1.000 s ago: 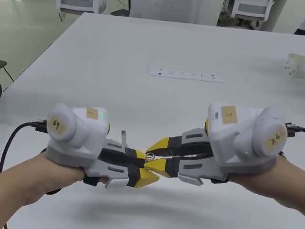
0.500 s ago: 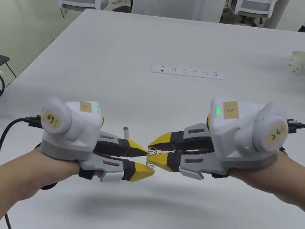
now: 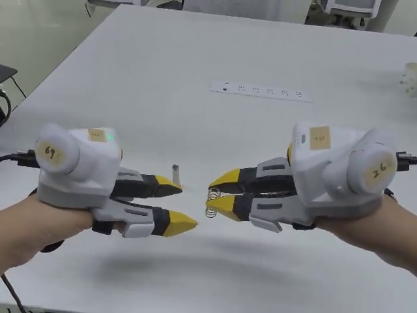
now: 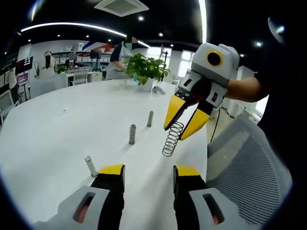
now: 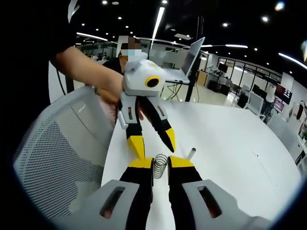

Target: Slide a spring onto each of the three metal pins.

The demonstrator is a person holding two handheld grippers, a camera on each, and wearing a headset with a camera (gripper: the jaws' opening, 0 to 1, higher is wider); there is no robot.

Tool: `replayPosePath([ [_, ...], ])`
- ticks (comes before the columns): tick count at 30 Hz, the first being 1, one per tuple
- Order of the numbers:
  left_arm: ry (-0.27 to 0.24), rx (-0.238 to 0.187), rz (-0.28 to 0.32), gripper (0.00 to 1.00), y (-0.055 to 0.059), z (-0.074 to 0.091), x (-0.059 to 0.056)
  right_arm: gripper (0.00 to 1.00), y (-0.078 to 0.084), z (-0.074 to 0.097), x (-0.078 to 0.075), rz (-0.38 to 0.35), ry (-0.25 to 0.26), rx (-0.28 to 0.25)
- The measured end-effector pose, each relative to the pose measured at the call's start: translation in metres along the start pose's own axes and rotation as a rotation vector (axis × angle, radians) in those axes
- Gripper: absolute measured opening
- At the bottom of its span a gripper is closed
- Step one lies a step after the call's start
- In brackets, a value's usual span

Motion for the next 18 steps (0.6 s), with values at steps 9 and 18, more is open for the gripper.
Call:
replayPosePath([
  [9,-0.072,-0.025,0.026,0.45,0.004,0.016,0.014,0.08,0.001,0.0,-0.002,0.007,0.006,0.005],
  [18,-0.151,-0.041,0.056,0.62,0.016,0.032,0.028,0.08,0.002,-0.002,-0.005,0.012,0.004,0.016],
])
Point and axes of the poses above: the centre of the closed fingertips' face, and the gripper's own axes: z roughly backward along the fingers, x roughly to its left, y roughly out of its underside, the point moved 3 cm from there along z, roughly backward along the fingers, and after that the axes turned 1 degree about -y, right-handed, at the moved point
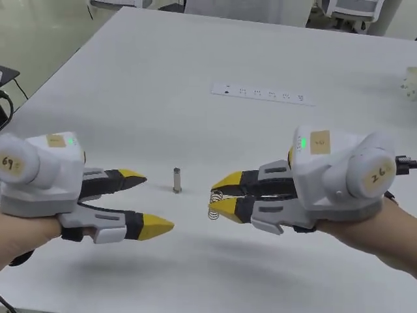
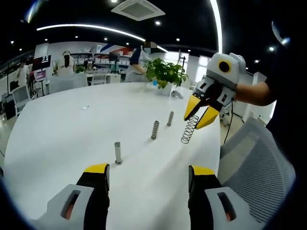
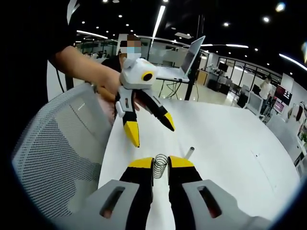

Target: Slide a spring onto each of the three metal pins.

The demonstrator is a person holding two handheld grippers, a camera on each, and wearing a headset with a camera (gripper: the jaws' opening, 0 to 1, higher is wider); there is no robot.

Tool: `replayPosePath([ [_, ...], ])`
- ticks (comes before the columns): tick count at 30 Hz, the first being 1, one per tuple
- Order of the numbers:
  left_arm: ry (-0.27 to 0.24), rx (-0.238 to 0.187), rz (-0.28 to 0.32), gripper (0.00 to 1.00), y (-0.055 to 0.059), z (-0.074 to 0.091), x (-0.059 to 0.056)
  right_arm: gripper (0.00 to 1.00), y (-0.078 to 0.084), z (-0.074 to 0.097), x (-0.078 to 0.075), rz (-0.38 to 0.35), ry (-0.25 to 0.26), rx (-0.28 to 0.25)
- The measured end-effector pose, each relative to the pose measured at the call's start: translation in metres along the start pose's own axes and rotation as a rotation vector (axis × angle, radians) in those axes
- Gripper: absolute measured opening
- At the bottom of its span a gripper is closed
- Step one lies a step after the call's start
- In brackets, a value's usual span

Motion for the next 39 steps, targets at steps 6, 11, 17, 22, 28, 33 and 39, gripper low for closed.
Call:
replayPosePath([
  [6,-0.041,-0.015,0.02,0.75,0.004,0.007,0.009,0.08,0.0,-0.003,-0.004,0.002,-0.002,0.007],
  [11,-0.05,-0.03,0.034,0.82,0.004,0.009,0.009,0.08,0.002,-0.006,-0.007,0.005,-0.007,0.015],
  [17,-0.05,-0.051,0.047,0.9,0.005,0.01,0.009,0.08,0.001,-0.01,-0.011,-0.002,-0.003,0.015],
  [22,-0.041,-0.077,0.054,0.98,0.004,0.01,0.007,0.09,0.005,-0.014,-0.017,-0.002,0.005,0.032],
  [28,-0.045,-0.073,0.061,0.98,0.011,0.015,0.01,0.09,0.003,-0.019,-0.03,-0.001,0.029,0.042],
  [33,-0.05,-0.081,0.069,0.98,0.01,0.016,0.01,0.09,-0.002,-0.024,-0.041,-0.009,0.046,0.032],
  [39,-0.058,-0.082,0.073,0.98,0.013,0.017,0.011,0.09,-0.011,-0.03,-0.052,-0.009,0.062,0.02],
])
Point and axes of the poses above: the centre of the closed fingertips' face, and the gripper's own axes: z roughly backward along the fingers, x roughly to its left, y roughly out of its underside, the point moved 3 cm from there along z, roughly backward along the fingers, and after that the axes turned 1 degree about -y, right-handed, at the moved point
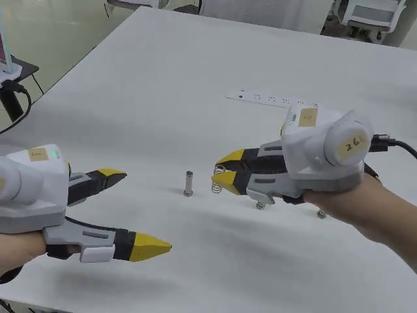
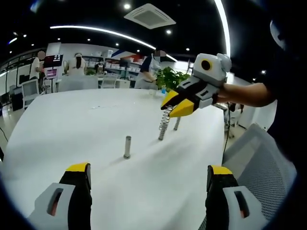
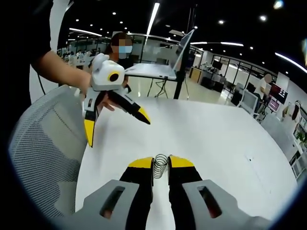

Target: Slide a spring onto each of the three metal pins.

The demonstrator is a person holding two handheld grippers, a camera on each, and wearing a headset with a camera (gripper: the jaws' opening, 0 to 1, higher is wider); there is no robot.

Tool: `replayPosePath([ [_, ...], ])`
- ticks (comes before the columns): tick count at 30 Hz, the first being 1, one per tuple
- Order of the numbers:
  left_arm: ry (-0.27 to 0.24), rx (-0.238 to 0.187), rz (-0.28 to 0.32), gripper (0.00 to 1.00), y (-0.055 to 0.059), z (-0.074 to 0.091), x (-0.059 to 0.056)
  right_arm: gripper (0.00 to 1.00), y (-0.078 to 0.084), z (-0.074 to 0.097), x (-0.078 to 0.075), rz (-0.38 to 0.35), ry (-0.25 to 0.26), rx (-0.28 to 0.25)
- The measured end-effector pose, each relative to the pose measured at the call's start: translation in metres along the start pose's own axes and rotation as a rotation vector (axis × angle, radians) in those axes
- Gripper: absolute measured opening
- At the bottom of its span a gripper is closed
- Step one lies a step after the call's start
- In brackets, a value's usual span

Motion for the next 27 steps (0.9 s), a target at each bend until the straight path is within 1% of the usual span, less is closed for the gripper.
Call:
replayPosePath([
  [9,-0.001,0.004,0.007,0.98,0.004,0.002,-0.001,0.09,-0.013,-0.01,-0.013,0.007,0.013,-0.018],
  [13,-0.001,-0.002,0.012,0.98,0.003,0.002,-0.002,0.09,-0.018,-0.015,-0.019,0.009,0.025,-0.023],
  [19,-0.001,-0.005,0.009,0.98,0.001,0.0,-0.002,0.09,-0.024,-0.023,-0.022,-0.01,0.026,-0.037],
  [22,0.001,-0.009,0.013,0.98,-0.001,-0.001,-0.002,0.09,-0.026,-0.027,-0.024,-0.005,0.031,-0.037],
  [27,-0.004,-0.008,0.013,0.98,-0.001,0.0,-0.001,0.09,-0.028,-0.031,-0.03,-0.042,0.036,-0.054],
])
Point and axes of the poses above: the centre of the closed fingertips' face, and the gripper's own axes: z roughly backward along the fingers, x roughly to its left, y roughly out of its underside, the point moved 3 cm from there along z, roughly backward along the fingers, and after that the axes turned 1 degree about -y, right-handed, at the moved point
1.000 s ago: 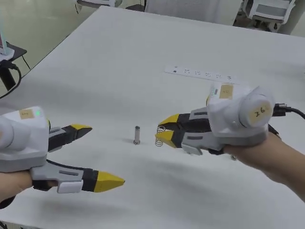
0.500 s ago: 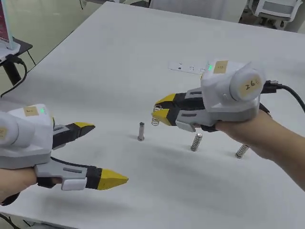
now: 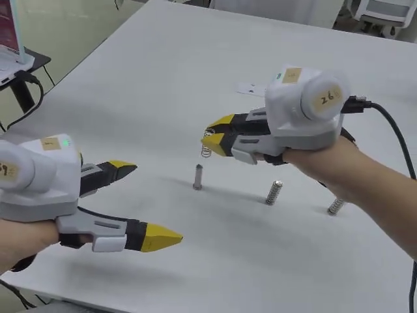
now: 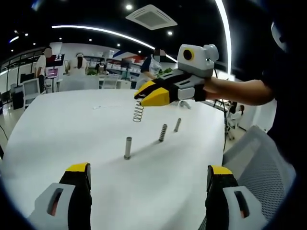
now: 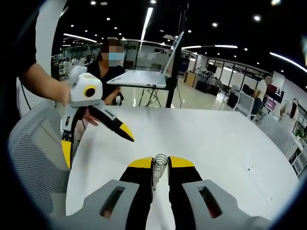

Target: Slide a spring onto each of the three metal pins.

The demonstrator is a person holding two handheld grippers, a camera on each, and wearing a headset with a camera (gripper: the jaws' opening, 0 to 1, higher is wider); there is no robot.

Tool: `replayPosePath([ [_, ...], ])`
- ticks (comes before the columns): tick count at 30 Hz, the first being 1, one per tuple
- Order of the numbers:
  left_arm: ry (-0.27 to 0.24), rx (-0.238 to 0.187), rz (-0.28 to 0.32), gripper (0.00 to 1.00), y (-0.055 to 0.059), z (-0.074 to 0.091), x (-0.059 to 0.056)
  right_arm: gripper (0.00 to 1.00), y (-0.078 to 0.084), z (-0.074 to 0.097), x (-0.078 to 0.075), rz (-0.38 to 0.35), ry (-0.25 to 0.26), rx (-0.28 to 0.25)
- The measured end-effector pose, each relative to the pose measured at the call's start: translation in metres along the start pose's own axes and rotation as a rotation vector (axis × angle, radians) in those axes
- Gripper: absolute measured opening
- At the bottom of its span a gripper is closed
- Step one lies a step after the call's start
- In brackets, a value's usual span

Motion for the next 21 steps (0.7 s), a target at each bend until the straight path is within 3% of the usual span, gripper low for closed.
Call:
replayPosePath([
  [21,-0.008,0.002,0.01,0.98,0.003,0.002,0.0,0.09,0.02,-0.019,-0.003,-0.05,-0.004,0.051],
])
Point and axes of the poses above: the centre of the closed fingertips' face, and the gripper's own axes: z roughly backward along the fingers, x roughly to its left, y roughly out of its underside, the point moved 3 cm from there along z, roughly backward along the fingers, and after that the axes turned 1 degree about -y, right-handed, at the moved point
